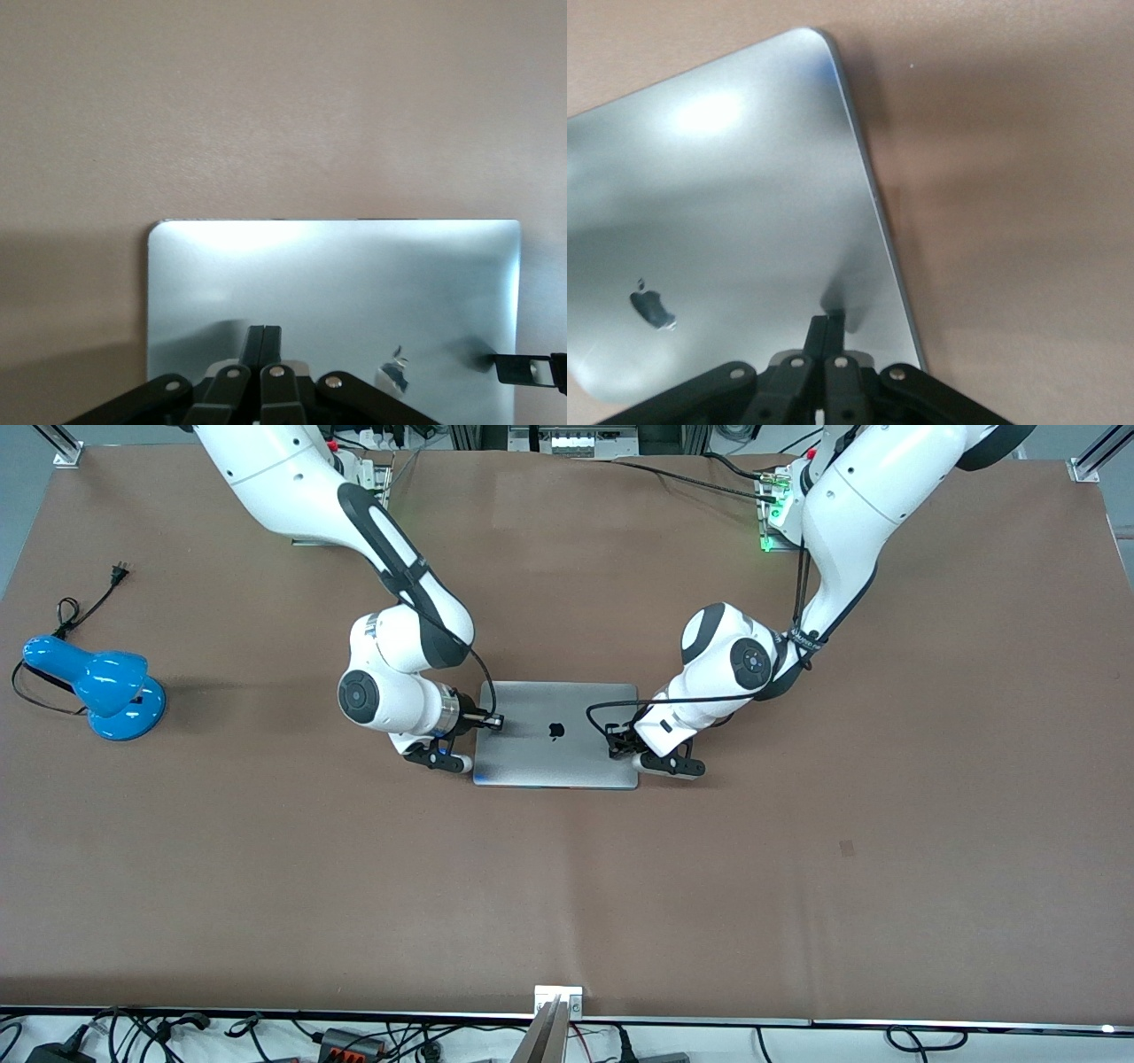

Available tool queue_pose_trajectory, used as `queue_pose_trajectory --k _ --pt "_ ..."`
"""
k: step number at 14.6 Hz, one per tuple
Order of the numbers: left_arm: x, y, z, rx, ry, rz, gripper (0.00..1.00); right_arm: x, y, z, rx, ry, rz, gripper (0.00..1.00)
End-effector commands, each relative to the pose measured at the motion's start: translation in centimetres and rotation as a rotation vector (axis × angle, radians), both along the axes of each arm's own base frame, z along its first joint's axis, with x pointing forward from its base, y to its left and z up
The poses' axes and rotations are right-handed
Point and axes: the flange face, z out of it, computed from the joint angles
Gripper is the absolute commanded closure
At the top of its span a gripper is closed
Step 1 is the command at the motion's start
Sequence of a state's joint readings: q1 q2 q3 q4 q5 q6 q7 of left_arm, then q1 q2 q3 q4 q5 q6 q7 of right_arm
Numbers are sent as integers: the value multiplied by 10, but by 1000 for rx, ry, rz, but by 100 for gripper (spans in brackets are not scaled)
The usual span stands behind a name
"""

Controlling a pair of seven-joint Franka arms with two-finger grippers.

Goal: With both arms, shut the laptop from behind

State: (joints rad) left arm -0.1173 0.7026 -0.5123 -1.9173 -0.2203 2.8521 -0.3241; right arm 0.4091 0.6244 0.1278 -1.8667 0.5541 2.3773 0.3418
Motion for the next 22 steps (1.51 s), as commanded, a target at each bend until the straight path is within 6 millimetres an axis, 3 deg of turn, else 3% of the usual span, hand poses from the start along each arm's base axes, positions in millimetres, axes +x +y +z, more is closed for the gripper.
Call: queue_pose_trajectory --k 1,5,10,14,17,22 --pt "7 -6 -16 8 -28 -18 99 7 3 -17 -8 -21 8 100" --pt "2 -10 -28 5 -27 -17 99 10 3 -19 -8 -29 0 100" --pt "12 1 -19 12 -46 -7 100 18 0 17 12 -30 -3 100" --pt "23 10 17 24 -54 -20 100 21 -6 30 13 -21 -1 100" --pt "35 17 58 69 -4 -87 100 27 -23 51 8 3 -1 100" --pt "61 34 121 189 96 -210 100 39 -71 122 -32 25 25 100"
